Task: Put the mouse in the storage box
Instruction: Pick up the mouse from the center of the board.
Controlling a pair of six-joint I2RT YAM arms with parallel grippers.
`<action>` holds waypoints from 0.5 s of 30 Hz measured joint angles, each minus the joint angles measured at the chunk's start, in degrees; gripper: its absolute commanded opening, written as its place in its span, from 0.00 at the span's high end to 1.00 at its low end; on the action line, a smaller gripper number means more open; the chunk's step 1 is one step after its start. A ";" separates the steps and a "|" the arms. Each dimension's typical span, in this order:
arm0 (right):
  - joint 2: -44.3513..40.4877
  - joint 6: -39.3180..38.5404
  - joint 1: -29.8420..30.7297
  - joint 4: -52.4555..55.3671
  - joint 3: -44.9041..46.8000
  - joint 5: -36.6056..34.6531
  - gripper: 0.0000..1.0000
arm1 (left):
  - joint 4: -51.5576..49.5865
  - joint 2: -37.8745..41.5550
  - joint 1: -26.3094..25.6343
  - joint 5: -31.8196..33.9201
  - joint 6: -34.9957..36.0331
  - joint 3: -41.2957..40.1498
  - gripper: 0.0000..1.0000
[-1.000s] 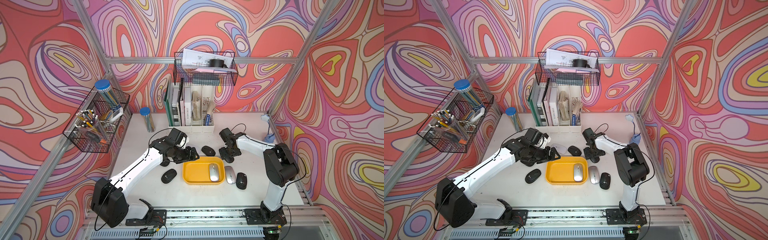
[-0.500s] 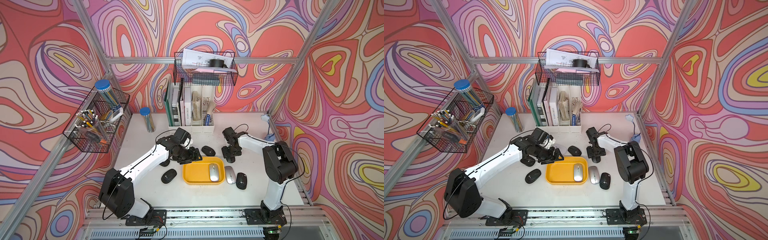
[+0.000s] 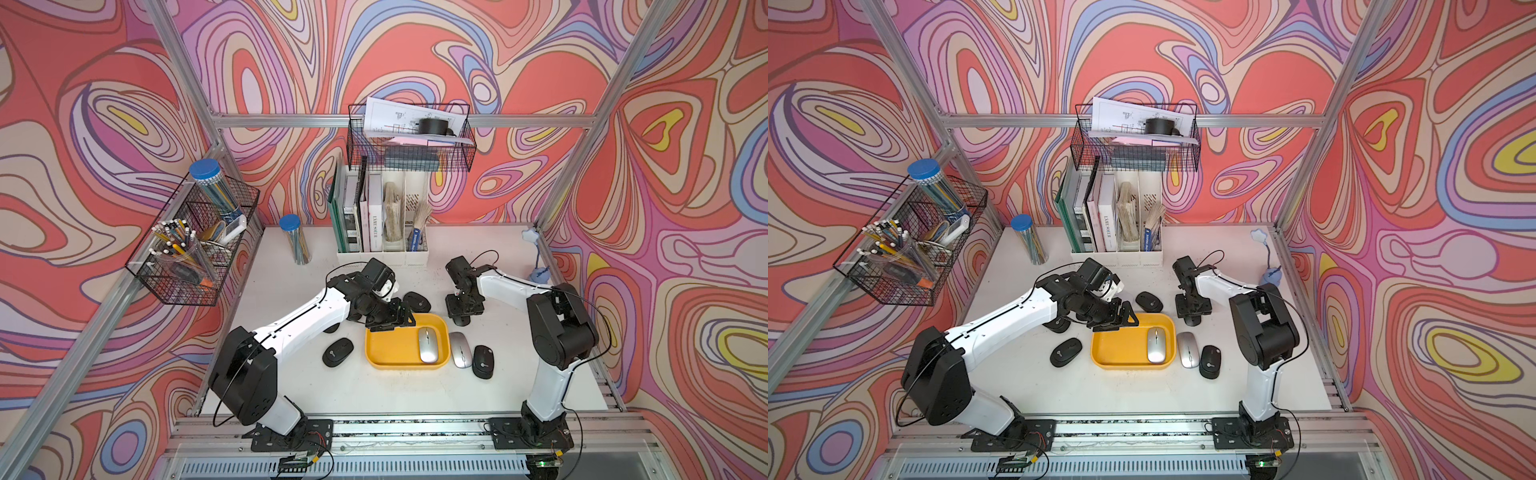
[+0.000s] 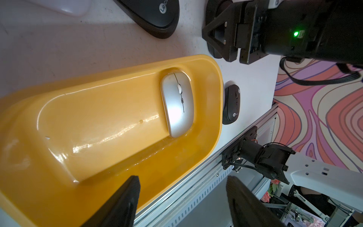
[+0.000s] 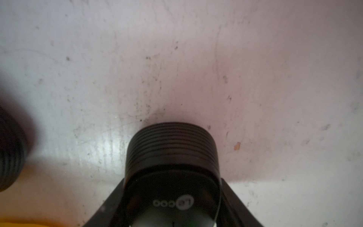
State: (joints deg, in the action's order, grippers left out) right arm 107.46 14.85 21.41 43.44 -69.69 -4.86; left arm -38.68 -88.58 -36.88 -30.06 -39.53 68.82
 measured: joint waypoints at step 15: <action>-13.64 3.37 0.17 2.67 0.79 2.62 0.47 | 9.90 -2.82 -4.63 -4.52 -3.65 -1.09 0.25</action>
State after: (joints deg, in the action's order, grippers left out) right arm 93.82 18.22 21.58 46.11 -68.90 -2.24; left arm -28.77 -91.39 -41.52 -34.59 -43.18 67.72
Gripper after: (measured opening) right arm 0.614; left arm 0.756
